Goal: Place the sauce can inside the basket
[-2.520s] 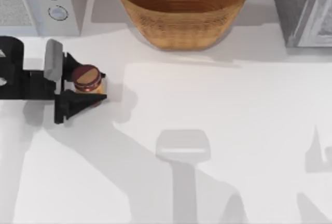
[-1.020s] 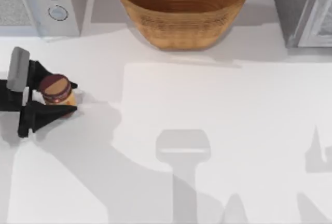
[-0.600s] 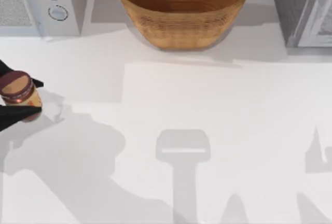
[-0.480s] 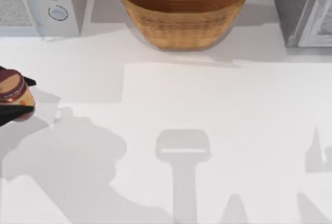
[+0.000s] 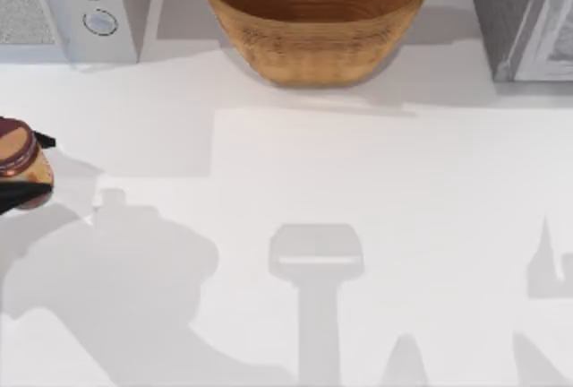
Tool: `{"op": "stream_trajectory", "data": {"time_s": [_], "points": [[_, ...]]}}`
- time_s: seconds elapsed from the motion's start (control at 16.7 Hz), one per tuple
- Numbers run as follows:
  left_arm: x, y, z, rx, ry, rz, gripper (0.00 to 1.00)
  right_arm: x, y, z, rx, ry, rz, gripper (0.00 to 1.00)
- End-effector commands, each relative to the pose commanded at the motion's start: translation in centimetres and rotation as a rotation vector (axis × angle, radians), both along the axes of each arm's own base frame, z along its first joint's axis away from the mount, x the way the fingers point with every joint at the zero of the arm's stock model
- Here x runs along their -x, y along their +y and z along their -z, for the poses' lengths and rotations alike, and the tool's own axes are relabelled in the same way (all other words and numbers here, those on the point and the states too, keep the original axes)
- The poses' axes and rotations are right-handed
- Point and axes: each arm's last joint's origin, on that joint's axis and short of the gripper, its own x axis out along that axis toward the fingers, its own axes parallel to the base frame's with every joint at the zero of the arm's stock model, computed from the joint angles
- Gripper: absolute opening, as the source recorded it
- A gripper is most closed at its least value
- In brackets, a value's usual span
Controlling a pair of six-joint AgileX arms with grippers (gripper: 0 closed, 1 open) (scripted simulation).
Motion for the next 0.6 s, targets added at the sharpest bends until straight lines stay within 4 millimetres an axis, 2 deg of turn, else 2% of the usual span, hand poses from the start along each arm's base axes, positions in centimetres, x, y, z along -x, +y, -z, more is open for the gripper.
{"op": "stream_trajectory", "data": {"time_s": [0.18,0.3,0.6], "points": [[-1.1,-0.5,-0.1,-0.071,-0.019,0.041,0.0,0.0,0.0,0.0,0.0,0.0,0.0,1.0],[-2.5,-1.2,-0.2,-0.154,-0.039,0.072,0.0,0.0,0.0,0.0,0.0,0.0,0.0,1.0],[-8.1,-4.3,-1.4,-0.418,-0.078,0.033,0.0,0.0,0.0,0.0,0.0,0.0,0.0,1.0]]}}
